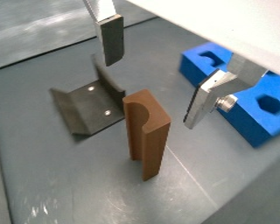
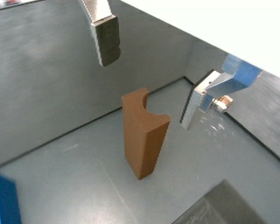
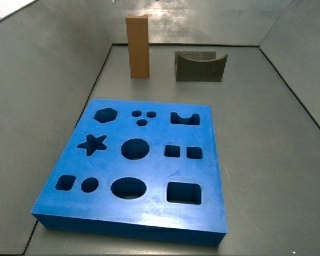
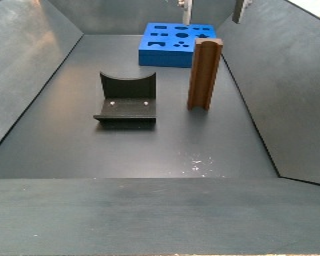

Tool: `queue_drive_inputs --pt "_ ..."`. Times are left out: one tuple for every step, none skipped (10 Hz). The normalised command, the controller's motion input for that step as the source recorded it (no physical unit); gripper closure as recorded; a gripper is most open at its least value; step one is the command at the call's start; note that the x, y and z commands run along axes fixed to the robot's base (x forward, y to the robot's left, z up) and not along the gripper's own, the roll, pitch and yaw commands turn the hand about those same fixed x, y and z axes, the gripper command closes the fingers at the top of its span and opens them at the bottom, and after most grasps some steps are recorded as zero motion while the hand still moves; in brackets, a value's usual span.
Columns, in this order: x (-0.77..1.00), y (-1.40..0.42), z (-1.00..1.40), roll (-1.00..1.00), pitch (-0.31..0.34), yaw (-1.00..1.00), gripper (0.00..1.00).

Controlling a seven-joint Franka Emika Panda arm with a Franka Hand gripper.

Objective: Pick up the arch object. Move up. Rotate the arch object. Move to above the board. Insert the arch object.
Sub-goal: Rotate the arch object.

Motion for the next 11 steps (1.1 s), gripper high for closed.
queue_drive_inputs --pt "0.01 -0.01 0.0 0.0 0.008 1.0 0.0" --pt "0.01 -0.01 0.0 0.0 0.008 1.0 0.0" --pt "0.01 -0.01 0.0 0.0 0.008 1.0 0.0" --pt "0.01 -0.01 0.0 0.0 0.008 1.0 0.0" --pt "0.01 -0.01 0.0 0.0 0.008 1.0 0.0" --pt "0.01 -0.01 0.0 0.0 0.009 1.0 0.0" --pt "0.01 -0.01 0.0 0.0 0.009 1.0 0.0" --pt "0.01 -0.01 0.0 0.0 0.009 1.0 0.0" --pt "0.01 -0.01 0.0 0.0 0.009 1.0 0.0" --pt "0.01 -0.01 0.0 0.0 0.01 1.0 0.0" --pt "0.01 -0.01 0.0 0.0 0.01 1.0 0.0"
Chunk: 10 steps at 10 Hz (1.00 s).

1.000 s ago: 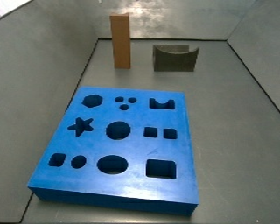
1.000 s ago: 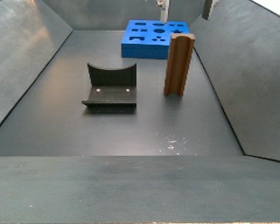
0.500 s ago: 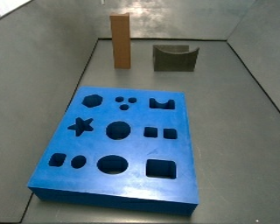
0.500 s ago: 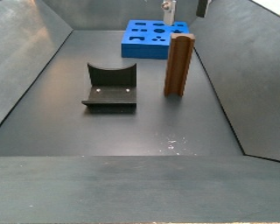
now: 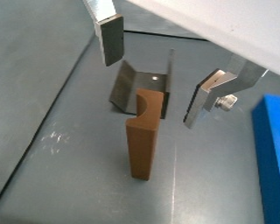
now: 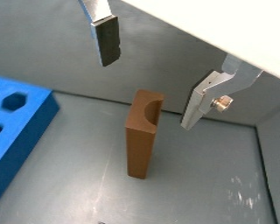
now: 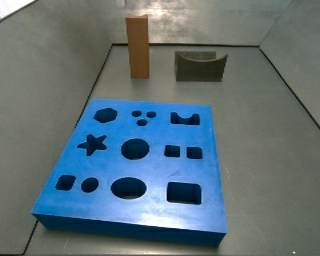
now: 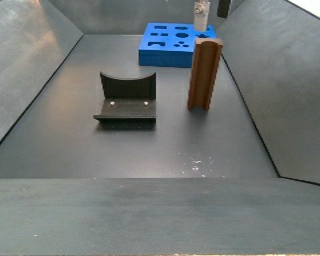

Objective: Pick up the arch object. Move up. Rotate the arch object. Move to above the board. Insert the arch object.
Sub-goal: Rotate the arch object.

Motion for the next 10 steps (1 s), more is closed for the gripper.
queue_drive_inputs --pt "0.01 -0.01 0.0 0.0 0.01 1.0 0.0" --pt "0.01 -0.01 0.0 0.0 0.011 1.0 0.0" --pt "0.01 -0.01 0.0 0.0 0.011 1.0 0.0" --pt "0.01 -0.01 0.0 0.0 0.011 1.0 0.0" --pt "0.01 -0.01 0.0 0.0 0.012 1.0 0.0" --pt "0.01 -0.01 0.0 0.0 0.012 1.0 0.0" --pt "0.01 -0.01 0.0 0.0 0.013 1.0 0.0" --pt "0.01 -0.01 0.0 0.0 0.013 1.0 0.0" --pt "0.01 -0.01 0.0 0.0 0.014 1.0 0.0" --pt "0.01 -0.01 0.0 0.0 0.014 1.0 0.0"
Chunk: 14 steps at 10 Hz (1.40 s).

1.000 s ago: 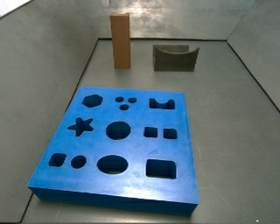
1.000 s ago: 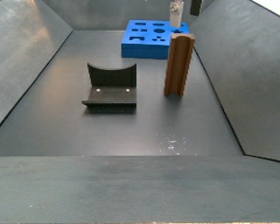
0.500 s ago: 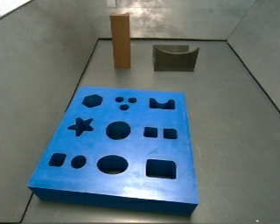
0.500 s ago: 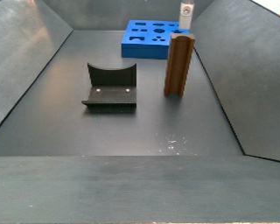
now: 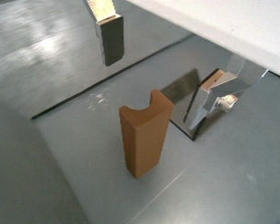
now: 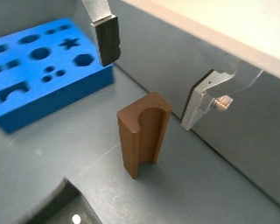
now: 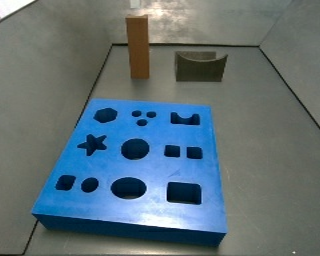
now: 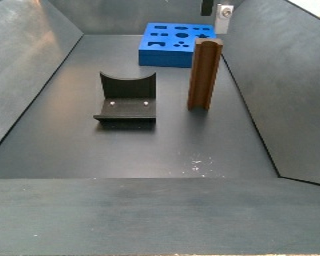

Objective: Pick up the arch object. Move up. Rotate the arch object. Move to above the board. Insert the arch object.
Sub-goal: Rotate the arch object.

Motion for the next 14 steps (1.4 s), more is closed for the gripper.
queue_drive_inputs --pt "0.01 -0.01 0.0 0.0 0.015 1.0 0.0" --pt "0.01 -0.01 0.0 0.0 0.016 1.0 0.0" --pt "0.01 -0.01 0.0 0.0 0.017 1.0 0.0" --pt "0.01 -0.01 0.0 0.0 0.018 1.0 0.0" --pt "0.01 -0.01 0.0 0.0 0.019 1.0 0.0" --pt "0.01 -0.01 0.0 0.0 0.02 1.0 0.0" --pt "0.01 -0.01 0.0 0.0 0.022 1.0 0.0" --pt "0.01 -0.01 0.0 0.0 0.023 1.0 0.0" --pt "0.01 -0.01 0.0 0.0 0.025 1.0 0.0" --pt "0.01 -0.01 0.0 0.0 0.026 1.0 0.0" --pt "0.01 -0.01 0.0 0.0 0.029 1.0 0.0" --pt "0.01 -0.01 0.0 0.0 0.031 1.0 0.0" --pt "0.01 -0.01 0.0 0.0 0.036 1.0 0.0" --pt "0.01 -0.01 0.01 0.0 0.04 1.0 0.0"
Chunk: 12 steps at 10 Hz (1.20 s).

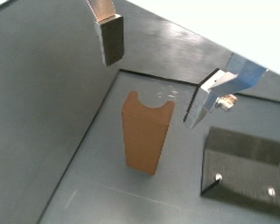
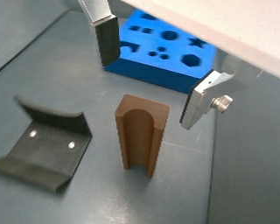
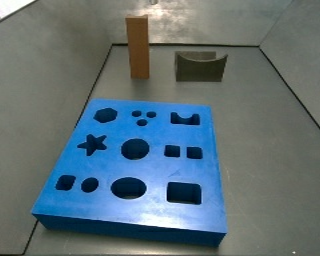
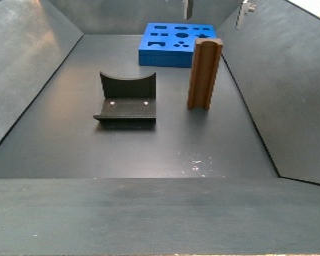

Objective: Pick up the arch object. Move up. Rotate the arch object. Move to above the board. Insert the arch object.
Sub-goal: Rotate the arch object.

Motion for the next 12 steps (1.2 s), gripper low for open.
queue_drive_inputs --pt "0.01 -0.01 0.01 0.0 0.045 1.0 0.0" --pt "0.01 -0.01 0.01 0.0 0.051 1.0 0.0" --pt "0.01 -0.01 0.01 0.0 0.064 1.0 0.0" --pt "0.01 -0.01 0.01 -0.01 0.079 1.0 0.0" --pt "0.01 -0.01 0.01 -0.01 0.086 0.76 0.0" --pt "0.01 -0.01 0.01 -0.01 0.084 0.53 0.0" --pt "0.01 -0.01 0.01 -0.01 0.082 0.4 0.0" --pt "0.02 -0.01 0.01 -0.01 0.081 0.22 0.0" --pt "0.0 0.0 -1.0 -0.01 0.08 0.12 0.0" --pt "0.02 0.0 -1.0 0.0 0.057 0.05 0.0" --pt "0.04 0.0 -1.0 0.0 0.014 0.04 0.0" --pt "0.04 0.0 -0.96 0.01 -0.014 0.04 0.0"
